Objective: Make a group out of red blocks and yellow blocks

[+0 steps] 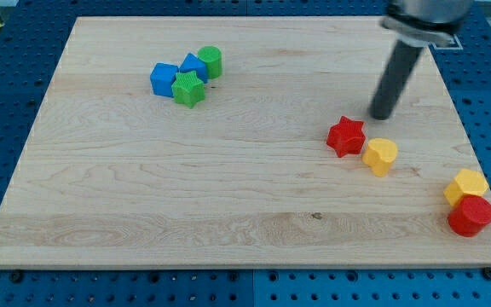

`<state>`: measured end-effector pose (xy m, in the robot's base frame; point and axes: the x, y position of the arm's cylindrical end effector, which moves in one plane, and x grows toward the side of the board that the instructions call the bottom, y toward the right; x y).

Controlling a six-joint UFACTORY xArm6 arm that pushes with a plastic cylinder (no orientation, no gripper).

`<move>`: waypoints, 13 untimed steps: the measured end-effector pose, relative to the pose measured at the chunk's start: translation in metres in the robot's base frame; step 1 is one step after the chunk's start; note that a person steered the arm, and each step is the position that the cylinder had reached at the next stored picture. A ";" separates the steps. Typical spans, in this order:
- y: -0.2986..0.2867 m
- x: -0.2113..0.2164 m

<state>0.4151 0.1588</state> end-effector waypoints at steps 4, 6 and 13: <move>-0.070 0.003; -0.008 0.040; -0.005 0.053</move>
<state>0.4679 0.1535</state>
